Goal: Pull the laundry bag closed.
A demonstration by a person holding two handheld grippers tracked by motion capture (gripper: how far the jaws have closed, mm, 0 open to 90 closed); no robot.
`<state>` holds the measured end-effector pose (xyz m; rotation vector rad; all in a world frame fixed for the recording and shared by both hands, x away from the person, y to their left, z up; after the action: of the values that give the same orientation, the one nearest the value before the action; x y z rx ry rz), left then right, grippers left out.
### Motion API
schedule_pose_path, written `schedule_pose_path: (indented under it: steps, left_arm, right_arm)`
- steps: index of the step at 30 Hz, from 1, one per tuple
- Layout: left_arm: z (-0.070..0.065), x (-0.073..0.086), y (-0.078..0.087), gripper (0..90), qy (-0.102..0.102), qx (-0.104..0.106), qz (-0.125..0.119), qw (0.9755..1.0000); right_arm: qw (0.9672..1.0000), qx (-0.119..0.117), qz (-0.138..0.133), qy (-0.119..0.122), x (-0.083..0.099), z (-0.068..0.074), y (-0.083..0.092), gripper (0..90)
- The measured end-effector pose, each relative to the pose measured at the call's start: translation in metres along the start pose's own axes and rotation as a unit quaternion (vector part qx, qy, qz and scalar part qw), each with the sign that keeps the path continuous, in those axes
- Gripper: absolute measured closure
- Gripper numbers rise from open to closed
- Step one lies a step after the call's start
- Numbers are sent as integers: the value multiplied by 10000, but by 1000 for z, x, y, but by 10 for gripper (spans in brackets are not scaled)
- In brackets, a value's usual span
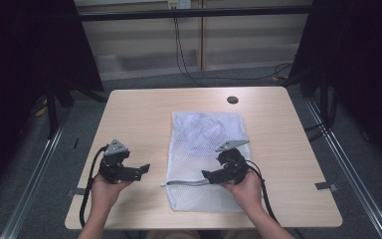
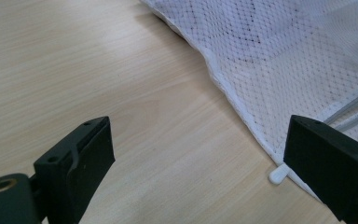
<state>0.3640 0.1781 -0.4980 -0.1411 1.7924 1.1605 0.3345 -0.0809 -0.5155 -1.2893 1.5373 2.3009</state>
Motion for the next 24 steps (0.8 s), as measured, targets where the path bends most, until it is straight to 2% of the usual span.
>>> schedule_pose_path:
  steps: [11, 23, 24]
  left_arm:
    - [1, 1, 1, 83, 27, 4, 8, 10000]
    - [1, 4, 3, 86, 49, 6, 32, 10000]
    - [2, 4, 4, 86, 50, -15, 39, 10000]
  right_arm:
    - [10000, -56, 57, 47, -4, 9, -7, 167]
    - [9996, -205, 83, 153, -7, 20, -16, 201]
    - [9995, -270, 83, 167, -8, 24, -18, 204]
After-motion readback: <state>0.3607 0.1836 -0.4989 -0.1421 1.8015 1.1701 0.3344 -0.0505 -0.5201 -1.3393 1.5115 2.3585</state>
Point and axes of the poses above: each handheld gripper's, and its own axes: y roughly backward along the jaws, x roughly out of its underside, z roughly to its left, the point moved 9 cm from there along -y, roughly forward along the jaws
